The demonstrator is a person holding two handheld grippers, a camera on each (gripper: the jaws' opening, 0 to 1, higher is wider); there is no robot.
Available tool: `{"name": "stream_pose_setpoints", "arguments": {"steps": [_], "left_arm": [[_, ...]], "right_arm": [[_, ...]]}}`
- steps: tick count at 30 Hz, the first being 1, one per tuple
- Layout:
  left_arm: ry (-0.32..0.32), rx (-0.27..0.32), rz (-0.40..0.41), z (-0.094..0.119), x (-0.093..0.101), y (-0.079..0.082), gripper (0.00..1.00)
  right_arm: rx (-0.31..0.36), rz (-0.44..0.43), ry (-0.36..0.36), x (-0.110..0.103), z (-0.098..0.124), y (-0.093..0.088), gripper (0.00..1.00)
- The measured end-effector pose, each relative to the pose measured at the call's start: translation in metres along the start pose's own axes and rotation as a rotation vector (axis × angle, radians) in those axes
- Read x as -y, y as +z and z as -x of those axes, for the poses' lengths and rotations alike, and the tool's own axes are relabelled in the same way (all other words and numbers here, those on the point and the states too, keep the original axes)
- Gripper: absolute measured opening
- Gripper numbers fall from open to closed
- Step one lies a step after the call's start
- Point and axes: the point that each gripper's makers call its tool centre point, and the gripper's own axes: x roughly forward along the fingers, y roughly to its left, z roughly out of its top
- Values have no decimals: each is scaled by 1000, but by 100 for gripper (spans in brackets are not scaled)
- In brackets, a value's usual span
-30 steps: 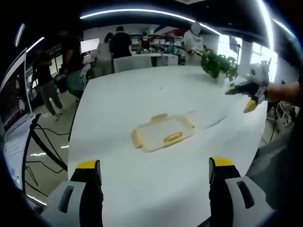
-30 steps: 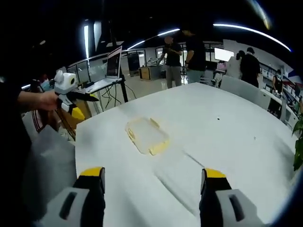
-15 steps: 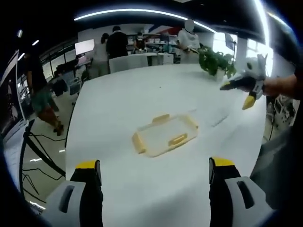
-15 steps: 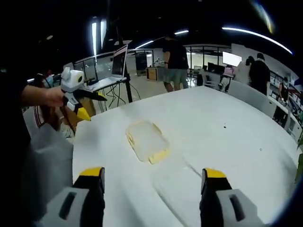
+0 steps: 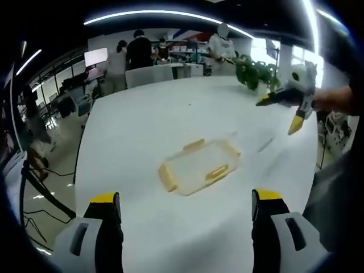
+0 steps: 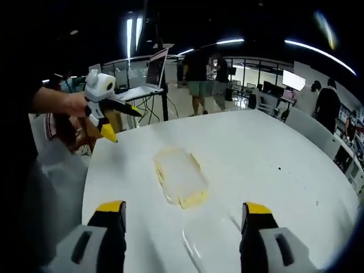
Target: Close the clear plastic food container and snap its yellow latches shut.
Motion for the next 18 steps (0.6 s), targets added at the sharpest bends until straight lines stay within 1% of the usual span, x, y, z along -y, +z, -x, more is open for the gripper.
{"name": "stream_pose_setpoints", "arguments": {"steps": [3, 7, 11, 13, 15, 18], "left_arm": [[1, -24, -27, -3, -5, -2, 95], [-5, -18, -30, -3, -10, 2, 96], [-15, -34, -58, -7, -14, 2, 95], [-24, -30, -84, -11, -19, 4, 96], [-26, -28, -90, -15, -26, 8, 96], [-50, -18, -116, -23, -28, 15, 96]], "right_arm": [[9, 9, 19, 0, -8, 6, 84], [0, 31, 35, 1, -17, 8, 84], [10, 33, 43, 5, -23, 15, 85], [12, 38, 50, 5, -26, 18, 85], [12, 47, 60, 6, -31, 20, 85], [-14, 84, 81, 2, -38, 19, 85]]}}
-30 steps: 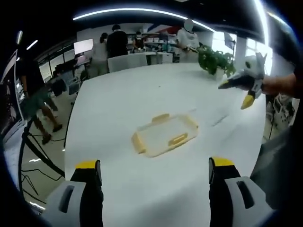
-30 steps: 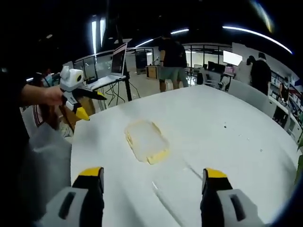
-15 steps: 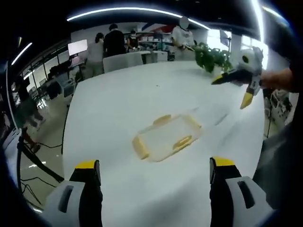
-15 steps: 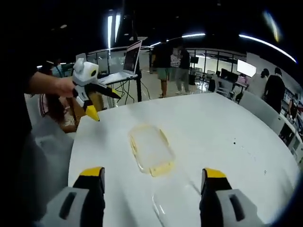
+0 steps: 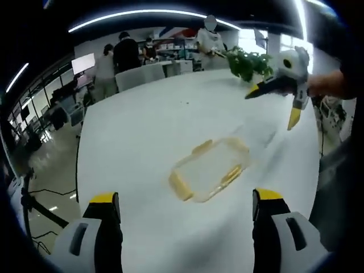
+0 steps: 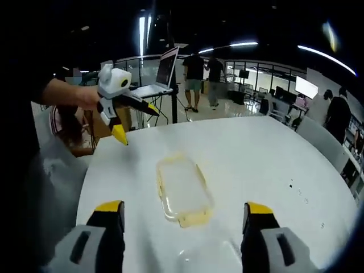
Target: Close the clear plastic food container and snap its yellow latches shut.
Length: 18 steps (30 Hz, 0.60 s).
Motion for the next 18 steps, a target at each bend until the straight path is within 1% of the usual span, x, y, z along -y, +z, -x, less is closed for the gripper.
{"name": "stream_pose_setpoints", "arguments": {"steps": [1, 3, 5, 9, 10, 11, 13, 16, 18], "left_arm": [[-14, -7, -17, -4, 1, 0, 96], [-26, -27, -32, -8, 2, -3, 95], [-39, -34, -41, -12, 2, -5, 94], [-88, -52, -80, -19, 8, -9, 92], [-101, -51, -90, -20, 9, -8, 92], [-109, -51, -97, -22, 10, -7, 92], [-127, -64, -127, -24, 10, -7, 90], [-161, -56, -138, -27, 11, -2, 90], [-191, -62, -190, -28, 12, 0, 86]], "right_arm": [[9, 37, -7, 1, -1, 3, 85], [14, 28, 18, -2, -5, 4, 85], [16, 37, 18, -2, -7, 6, 84], [-18, 71, 35, 0, -11, 4, 83], [-39, 85, 43, 0, -12, 1, 83], [-46, 89, 44, 1, -12, 0, 83], [-78, 116, 49, 2, -14, -3, 81], [-108, 109, 78, 0, -18, -9, 78], [-135, 125, 97, -3, -21, -13, 76]]}}
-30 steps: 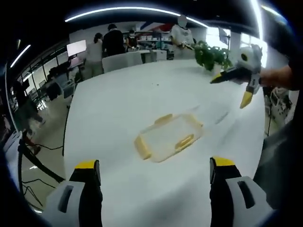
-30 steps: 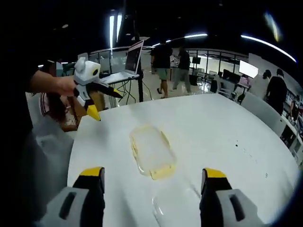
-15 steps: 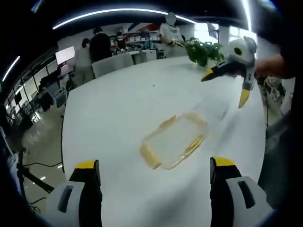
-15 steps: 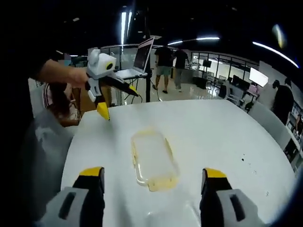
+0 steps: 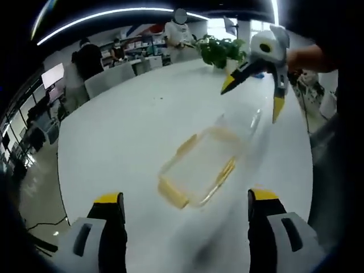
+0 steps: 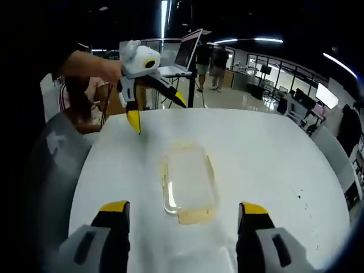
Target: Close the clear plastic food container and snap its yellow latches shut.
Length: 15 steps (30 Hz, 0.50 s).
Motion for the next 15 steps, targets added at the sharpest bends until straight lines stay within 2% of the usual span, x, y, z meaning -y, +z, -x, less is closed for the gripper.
{"name": "stream_pose_setpoints", "arguments": {"steps": [6, 7, 10, 11, 12, 13, 14, 15], "left_arm": [[-110, -55, -114, -9, 1, -4, 75], [-143, -65, -152, -12, 3, -4, 74], [-184, -99, -214, -18, 2, -6, 70], [-212, -101, -228, -22, 4, -6, 69], [-226, -105, -210, -23, 4, -7, 65], [-269, -117, -161, -23, 10, -10, 58], [-286, -98, -166, -25, 8, -8, 50], [-281, -95, -189, -26, 5, -8, 47]], "right_arm": [[-63, 42, 38, 0, -10, -8, 71], [-69, 41, 40, 2, -11, -9, 70], [-139, 24, 19, 14, -15, -18, 66], [-130, 24, 27, 15, -17, -16, 64], [-129, 19, 31, 17, -21, -16, 64], [-134, 14, 32, 18, -23, -17, 64], [-143, 18, 31, 19, -25, -18, 64], [-145, 26, 32, 19, -27, -19, 63]]}}
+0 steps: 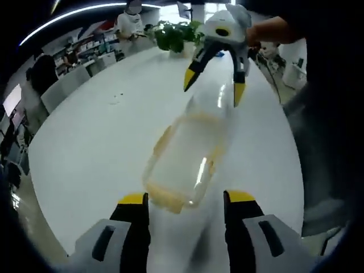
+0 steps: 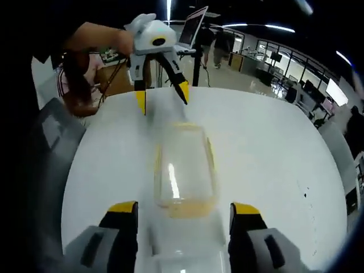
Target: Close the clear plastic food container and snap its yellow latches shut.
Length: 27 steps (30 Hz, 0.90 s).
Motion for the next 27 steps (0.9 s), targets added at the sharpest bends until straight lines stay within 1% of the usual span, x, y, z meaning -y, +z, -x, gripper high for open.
{"name": "stream_pose_setpoints", "arguments": {"steps": [1, 2, 4, 5, 6, 7, 8, 10, 11, 12, 13, 14, 15, 16, 18, 20, 21, 22, 23, 25, 27], "left_arm": [[0, -24, -32, -2, -3, -5, 49], [-1, -50, -41, -4, -4, -10, 54], [-8, -72, -73, -10, -6, -15, 60], [4, -139, -115, -11, -12, -25, 59], [5, -162, -148, -12, -14, -28, 58], [-14, -165, -174, -14, -13, -27, 57], [-31, -163, -179, -18, -12, -26, 54], [-44, -164, -177, -21, -15, -23, 53], [-57, -150, -152, -24, -14, -19, 54], [-85, -119, -86, -27, -10, -14, 56], [-102, -111, -75, -29, -8, -12, 59], [-114, -129, -130, -29, -8, -14, 62], [-116, -154, -177, -28, -11, -17, 60], [-120, -170, -192, -26, -13, -19, 58], [-129, -190, -211, -26, -18, -23, 55], [-131, -229, -250, -26, -23, -29, 53], [-139, -248, -274, -28, -24, -32, 52], [-145, -244, -282, -29, -22, -32, 50], [-152, -246, -318, -30, -20, -32, 48], [-158, -258, -317, -33, -19, -35, 46], [-157, -267, -327, -37, -21, -39, 43]], "right_arm": [[-6, 4, 0, 1, -2, -1, 62], [-17, 4, 5, 1, -4, -3, 62], [-37, -1, 16, 1, -10, -9, 62], [-49, 1, 13, 2, -13, -11, 62], [-62, 8, 21, 1, -16, -14, 61], [-76, 14, 38, -1, -18, -16, 60], [-84, 19, 42, -1, -20, -17, 59], [-98, 43, 38, 1, -21, -17, 57], [-97, 43, 42, 1, -20, -16, 56], [-93, 38, 45, 2, -19, -13, 56], [-86, 25, 53, 2, -16, -11, 56], [-75, 19, 57, 2, -14, -9, 55], [-63, 13, 50, 5, -12, -6, 53], [-67, 10, 50, 6, -13, -8, 52], [-99, 18, 55, 9, -17, -15, 48], [-137, 37, 66, 8, -20, -20, 48], [-148, 46, 65, 7, -23, -20, 48], [-149, 58, 65, 6, -24, -19, 49], [-153, 73, 66, 5, -26, -18, 49], [-168, 85, 65, 5, -31, -19, 50], [-203, 106, 59, 7, -37, -23, 50]]}}
